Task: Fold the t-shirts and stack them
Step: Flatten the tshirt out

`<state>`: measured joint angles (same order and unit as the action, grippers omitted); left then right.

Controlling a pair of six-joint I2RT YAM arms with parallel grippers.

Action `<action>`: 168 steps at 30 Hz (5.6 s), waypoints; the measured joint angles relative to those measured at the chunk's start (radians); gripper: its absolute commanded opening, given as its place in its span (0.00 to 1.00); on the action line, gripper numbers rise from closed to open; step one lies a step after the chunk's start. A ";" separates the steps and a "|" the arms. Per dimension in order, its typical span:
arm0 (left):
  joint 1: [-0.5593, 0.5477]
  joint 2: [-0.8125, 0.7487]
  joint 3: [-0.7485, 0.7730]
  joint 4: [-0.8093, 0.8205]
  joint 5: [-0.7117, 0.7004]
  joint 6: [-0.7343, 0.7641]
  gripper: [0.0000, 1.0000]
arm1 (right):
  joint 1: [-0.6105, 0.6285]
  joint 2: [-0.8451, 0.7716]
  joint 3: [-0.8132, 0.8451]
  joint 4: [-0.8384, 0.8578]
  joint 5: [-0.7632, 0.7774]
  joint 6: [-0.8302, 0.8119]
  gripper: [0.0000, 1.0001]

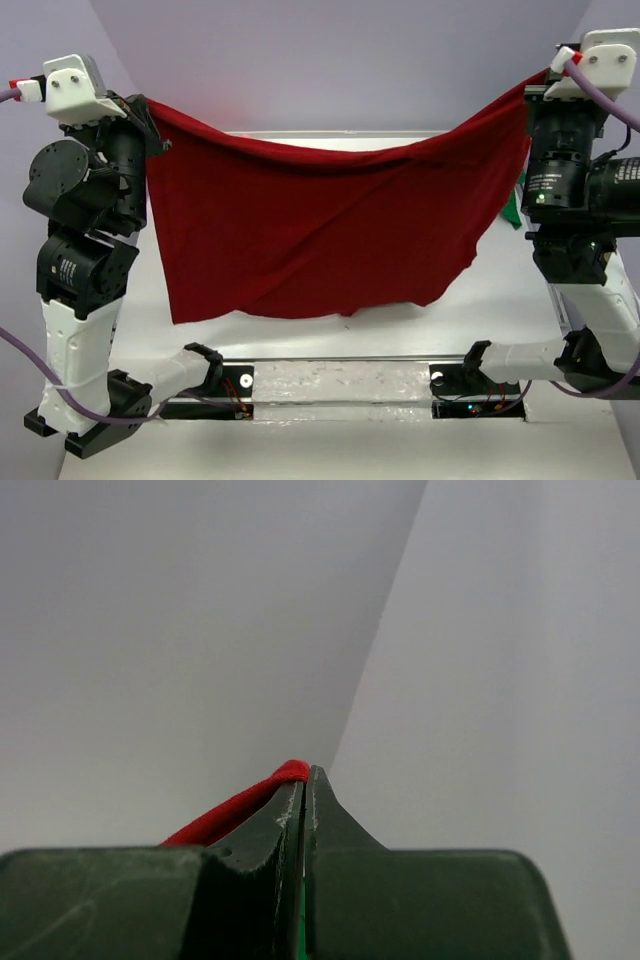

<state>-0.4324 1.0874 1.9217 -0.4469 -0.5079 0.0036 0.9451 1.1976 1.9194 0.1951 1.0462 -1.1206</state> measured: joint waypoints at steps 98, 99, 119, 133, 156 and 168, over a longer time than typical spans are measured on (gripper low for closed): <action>0.328 0.265 0.188 0.070 0.468 -0.124 0.00 | -0.619 0.227 0.272 -0.615 -0.571 0.718 0.00; 0.326 0.227 0.130 0.084 0.465 -0.126 0.00 | -0.608 0.216 0.251 -0.618 -0.564 0.725 0.00; 0.193 0.332 0.412 -0.029 0.371 -0.114 0.00 | -0.246 0.409 0.477 -0.457 -0.310 0.434 0.00; 0.313 1.059 0.620 -0.027 0.480 -0.106 0.00 | -0.933 0.837 0.591 -0.799 -0.780 0.836 0.00; 0.259 0.311 0.338 0.041 0.452 -0.129 0.00 | -0.621 0.291 0.357 -0.719 -0.739 0.858 0.00; -0.016 0.226 0.125 -0.089 0.286 -0.114 0.00 | -0.163 0.084 0.073 -0.573 -0.354 0.556 0.00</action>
<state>-0.4484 1.3136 2.0468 -0.5362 -0.2218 -0.1104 0.7826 1.2819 1.9923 -0.3782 0.6922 -0.5644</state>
